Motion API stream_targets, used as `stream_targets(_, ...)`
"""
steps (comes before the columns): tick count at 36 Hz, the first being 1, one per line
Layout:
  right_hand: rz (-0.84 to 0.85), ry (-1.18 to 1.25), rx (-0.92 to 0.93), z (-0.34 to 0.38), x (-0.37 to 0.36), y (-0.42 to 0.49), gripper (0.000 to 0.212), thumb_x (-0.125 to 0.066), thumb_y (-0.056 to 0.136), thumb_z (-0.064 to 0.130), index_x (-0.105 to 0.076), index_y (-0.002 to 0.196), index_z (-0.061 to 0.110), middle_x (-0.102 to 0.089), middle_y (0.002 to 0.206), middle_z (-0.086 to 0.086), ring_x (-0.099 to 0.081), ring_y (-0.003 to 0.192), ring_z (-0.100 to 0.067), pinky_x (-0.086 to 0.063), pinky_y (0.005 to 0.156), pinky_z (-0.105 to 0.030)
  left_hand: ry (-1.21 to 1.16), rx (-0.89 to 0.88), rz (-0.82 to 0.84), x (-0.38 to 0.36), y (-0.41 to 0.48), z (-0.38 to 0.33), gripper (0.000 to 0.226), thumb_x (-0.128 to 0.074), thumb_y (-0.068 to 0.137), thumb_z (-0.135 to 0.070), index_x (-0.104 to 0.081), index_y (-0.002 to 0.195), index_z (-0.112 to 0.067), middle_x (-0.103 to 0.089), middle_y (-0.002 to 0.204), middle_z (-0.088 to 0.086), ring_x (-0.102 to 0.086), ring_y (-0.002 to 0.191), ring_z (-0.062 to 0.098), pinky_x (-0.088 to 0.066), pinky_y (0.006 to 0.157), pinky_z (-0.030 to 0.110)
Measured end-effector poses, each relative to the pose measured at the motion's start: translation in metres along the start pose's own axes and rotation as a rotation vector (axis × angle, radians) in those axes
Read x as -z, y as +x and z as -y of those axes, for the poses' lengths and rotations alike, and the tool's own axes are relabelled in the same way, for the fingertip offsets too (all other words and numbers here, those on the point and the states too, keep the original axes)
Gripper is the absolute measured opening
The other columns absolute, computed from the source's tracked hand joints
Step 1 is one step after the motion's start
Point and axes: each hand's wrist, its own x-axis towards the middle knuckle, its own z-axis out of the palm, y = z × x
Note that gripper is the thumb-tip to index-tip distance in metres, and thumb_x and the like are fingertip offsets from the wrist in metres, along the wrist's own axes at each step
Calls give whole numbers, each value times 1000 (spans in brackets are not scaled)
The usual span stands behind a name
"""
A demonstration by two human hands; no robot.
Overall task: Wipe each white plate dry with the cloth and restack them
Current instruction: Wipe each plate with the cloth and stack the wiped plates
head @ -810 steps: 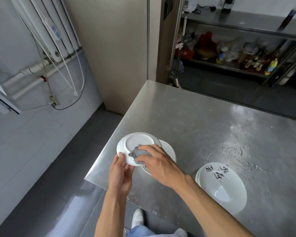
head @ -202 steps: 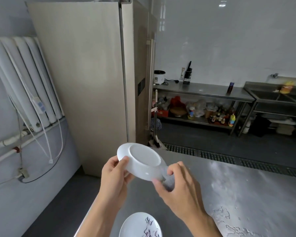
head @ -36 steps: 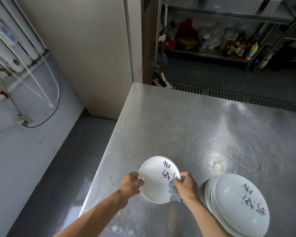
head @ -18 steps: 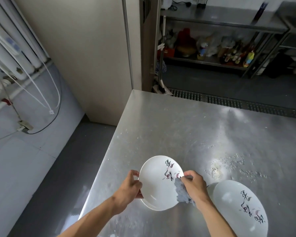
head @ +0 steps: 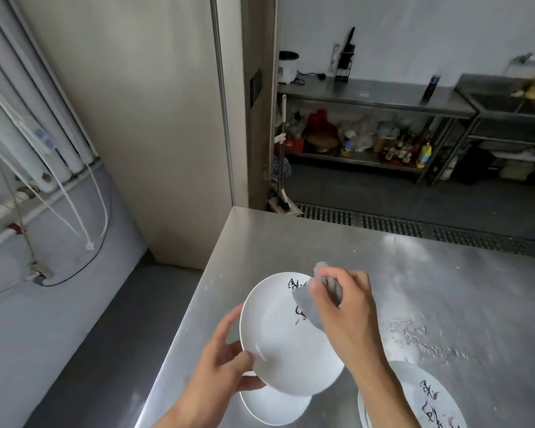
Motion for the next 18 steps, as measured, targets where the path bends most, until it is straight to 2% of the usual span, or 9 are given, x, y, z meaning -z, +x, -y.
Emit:
stream_targets(2,72,7,13,14,-1,-9,25,-70,90,28,-65,110,41,-43,116,17,-56,103,8,-37,82,2,-8,-23,-8,-4,-6,-1,83,-65,68,-21,-51,140,-58,-75,111,21,-73,103,39,-63,81,45)
stream_targets(5,178,-76,79,26,-5,-25,49,-72,86,23,-59,130,39,-39,127,21,-53,109,9,-38,90,-2,-17,-49,-9,-8,-14,-2,81,-62,72,-13,-53,139,-57,-74,108,26,-73,98,38,-63,80,47)
stream_targets(8,302,-109,175,35,-8,-42,53,-75,83,23,-60,132,38,-39,134,25,-46,118,10,-32,97,-3,-14,-78,-20,-12,-22,-6,79,-57,75,-9,-55,137,-58,-76,108,21,-74,99,35,-63,80,48)
stream_targets(11,447,-124,310,39,-7,-57,46,-72,80,30,-67,125,39,-49,125,29,-54,108,7,-39,93,-8,-27,-100,-60,-12,-29,-9,76,-59,73,-9,-60,131,-58,-78,110,18,-76,102,35,-64,81,51)
stream_targets(14,373,-216,399,38,1,-68,37,-68,76,33,-71,112,35,-57,115,22,-61,93,1,-48,84,-14,-41,-109,-90,-10,-36,-11,76,-59,70,-8,-62,130,-55,-77,109,20,-72,105,44,-64,84,56)
stream_targets(16,264,-327,433,36,8,-69,32,-73,70,29,-73,101,34,-62,107,18,-64,88,-8,-52,78,-21,-51,-107,-98,-9,-41,-12,75,-57,70,-8,-63,128,-56,-76,108,23,-70,105,49,-63,85,58)
stream_targets(18,190,-433,407,31,13,-68,31,-82,66,22,-73,94,30,-66,101,14,-66,86,-16,-55,75,-27,-52,-106,-102,-8,-46,-12,76,-56,69,-8,-64,127,-57,-74,103,27,-70,98,48,-64,81,56)
